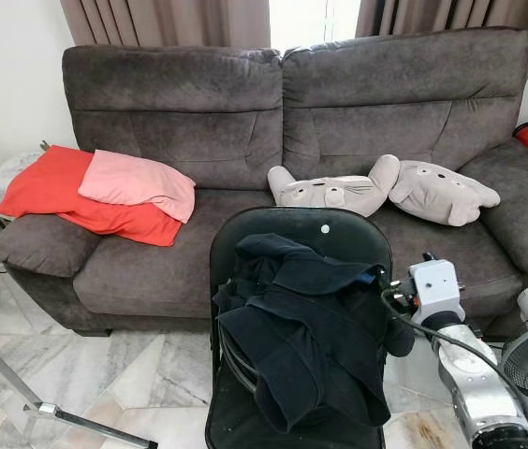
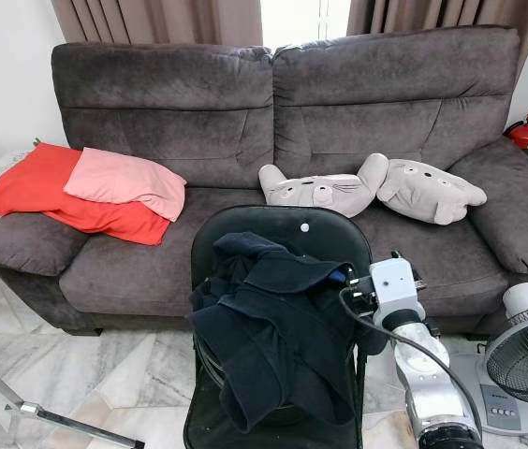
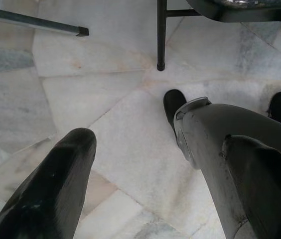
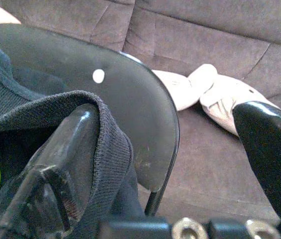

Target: Hang hanger

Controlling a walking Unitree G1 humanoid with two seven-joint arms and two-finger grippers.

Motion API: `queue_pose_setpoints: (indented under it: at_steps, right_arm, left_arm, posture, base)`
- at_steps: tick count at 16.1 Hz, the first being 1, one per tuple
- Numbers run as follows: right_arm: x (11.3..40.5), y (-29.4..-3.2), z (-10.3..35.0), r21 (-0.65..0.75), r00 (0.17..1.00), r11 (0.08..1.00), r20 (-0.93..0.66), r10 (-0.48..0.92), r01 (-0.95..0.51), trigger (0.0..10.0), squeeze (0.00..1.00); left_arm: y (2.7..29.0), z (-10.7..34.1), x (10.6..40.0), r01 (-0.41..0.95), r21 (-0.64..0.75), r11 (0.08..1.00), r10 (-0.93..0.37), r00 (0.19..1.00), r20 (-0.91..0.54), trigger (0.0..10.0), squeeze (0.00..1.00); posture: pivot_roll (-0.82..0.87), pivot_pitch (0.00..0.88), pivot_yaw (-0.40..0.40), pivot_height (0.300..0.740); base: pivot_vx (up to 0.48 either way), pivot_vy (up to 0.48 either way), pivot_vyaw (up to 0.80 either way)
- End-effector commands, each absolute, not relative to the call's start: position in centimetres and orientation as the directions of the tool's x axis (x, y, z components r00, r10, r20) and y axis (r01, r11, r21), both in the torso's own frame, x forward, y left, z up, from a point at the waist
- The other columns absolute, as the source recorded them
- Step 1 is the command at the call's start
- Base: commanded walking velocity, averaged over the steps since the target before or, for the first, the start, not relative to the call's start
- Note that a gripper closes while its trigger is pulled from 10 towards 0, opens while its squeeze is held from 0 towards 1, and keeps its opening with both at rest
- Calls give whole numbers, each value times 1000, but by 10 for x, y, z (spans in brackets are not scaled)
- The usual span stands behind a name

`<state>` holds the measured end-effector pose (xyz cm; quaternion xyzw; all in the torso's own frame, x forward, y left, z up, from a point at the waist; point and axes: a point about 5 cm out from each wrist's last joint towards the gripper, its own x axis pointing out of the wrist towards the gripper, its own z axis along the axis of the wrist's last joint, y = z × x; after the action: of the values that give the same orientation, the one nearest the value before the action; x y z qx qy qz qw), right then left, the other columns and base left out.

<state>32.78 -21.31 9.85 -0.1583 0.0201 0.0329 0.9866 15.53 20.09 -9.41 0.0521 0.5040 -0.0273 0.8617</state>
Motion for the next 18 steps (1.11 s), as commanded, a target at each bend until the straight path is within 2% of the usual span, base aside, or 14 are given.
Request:
queue_pose_setpoints:
  at_steps: [1,4,10,15,16,17,18]
  right_arm:
    - [327,-210,93,-317,995,945,-71,63,-83,10000,0]
    - [316,-209,65,-248,976,963,-209,54,-107,10000,0]
    - [316,-204,57,-23,975,998,-218,52,-59,10000,0]
    - [315,-207,49,-31,963,996,-258,74,-84,10000,0]
    - [316,-208,49,-29,964,996,-256,75,-86,2902,0]
    - [316,-212,49,-36,963,996,-260,72,-84,0,0]
    - [316,-217,49,-47,963,996,-264,61,-75,0,0]
  left_arm:
    - [207,-94,152,104,74,992,15,480,-877,10000,0]
    - [206,-95,152,111,74,991,12,478,-879,10000,0]
    - [207,-94,152,115,78,990,14,479,-878,10000,0]
    - [208,-94,153,115,81,990,16,480,-877,10000,0]
    - [208,-94,153,114,81,990,16,480,-877,10000,0]
    - [208,-94,153,114,82,990,17,480,-877,10000,0]
    - [209,-94,153,114,84,990,19,480,-877,10000,0]
  posture:
    - [-75,2,89,740]
    - [-74,2,91,740]
    - [-69,0,95,740]
    - [-65,0,96,740]
    - [-62,0,97,740]
    - [-61,0,97,740]
    - [-61,0,97,740]
  base:
    - [0,0,0]
    - [0,0,0]
    - [0,0,0]
    - [0,0,0]
    - [0,0,0]
    - [0,0,0]
    - [0,0,0]
